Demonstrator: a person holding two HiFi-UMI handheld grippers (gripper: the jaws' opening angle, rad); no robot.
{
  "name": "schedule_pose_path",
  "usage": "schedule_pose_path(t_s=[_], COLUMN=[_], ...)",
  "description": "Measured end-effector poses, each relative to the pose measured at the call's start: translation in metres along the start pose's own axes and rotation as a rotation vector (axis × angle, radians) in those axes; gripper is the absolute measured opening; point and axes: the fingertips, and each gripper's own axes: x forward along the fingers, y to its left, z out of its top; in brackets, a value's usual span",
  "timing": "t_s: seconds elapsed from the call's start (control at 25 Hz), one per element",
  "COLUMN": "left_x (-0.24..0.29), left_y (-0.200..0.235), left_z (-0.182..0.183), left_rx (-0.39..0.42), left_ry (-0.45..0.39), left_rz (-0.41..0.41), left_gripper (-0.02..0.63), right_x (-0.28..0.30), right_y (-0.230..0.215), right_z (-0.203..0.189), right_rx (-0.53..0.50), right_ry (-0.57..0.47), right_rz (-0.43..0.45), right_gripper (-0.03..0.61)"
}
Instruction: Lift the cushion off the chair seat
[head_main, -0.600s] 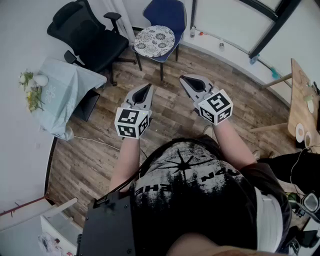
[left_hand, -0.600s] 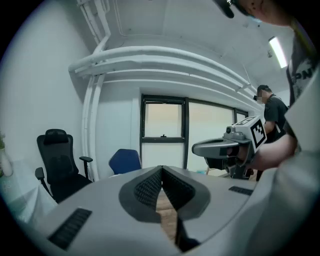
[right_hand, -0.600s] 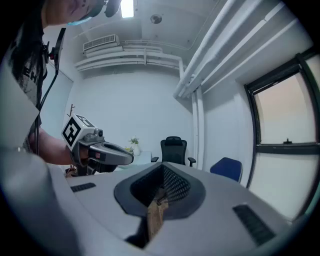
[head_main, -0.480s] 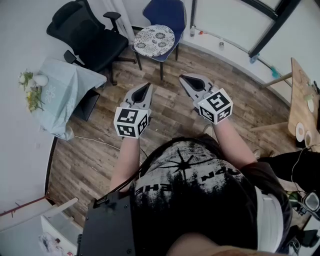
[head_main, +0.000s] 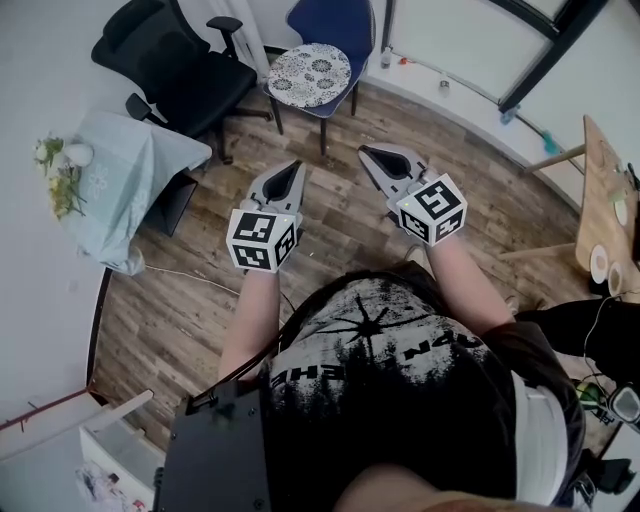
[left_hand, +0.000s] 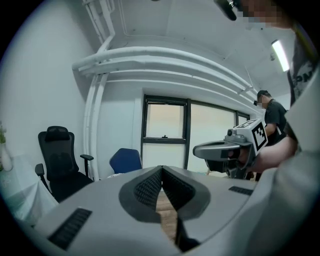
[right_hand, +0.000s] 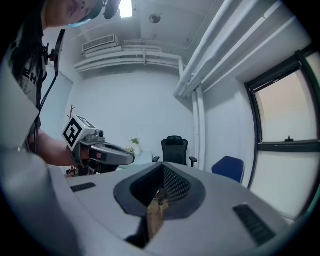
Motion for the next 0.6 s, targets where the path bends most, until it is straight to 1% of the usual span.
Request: schedule_pose_path(t_s=[0.32,0.6], left_x=[0.005,0.02], left_y=[0.0,0.004], left_z=[-0.009,-0.006], left_rx=[-0.025,-0.034], left_ry=[0.008,0.01], left_rz=[-0.011,-0.018], left_gripper=[0.012,0.012], right_x=[-0.001,0.005], right_y=[-0.005,-0.023], right_z=[-0.007,-0.012], right_rx=[0.009,0.015], right_ry=[0.023,0.041], right_rz=[-0.013,-0.029], right_gripper=[0.018,0.018])
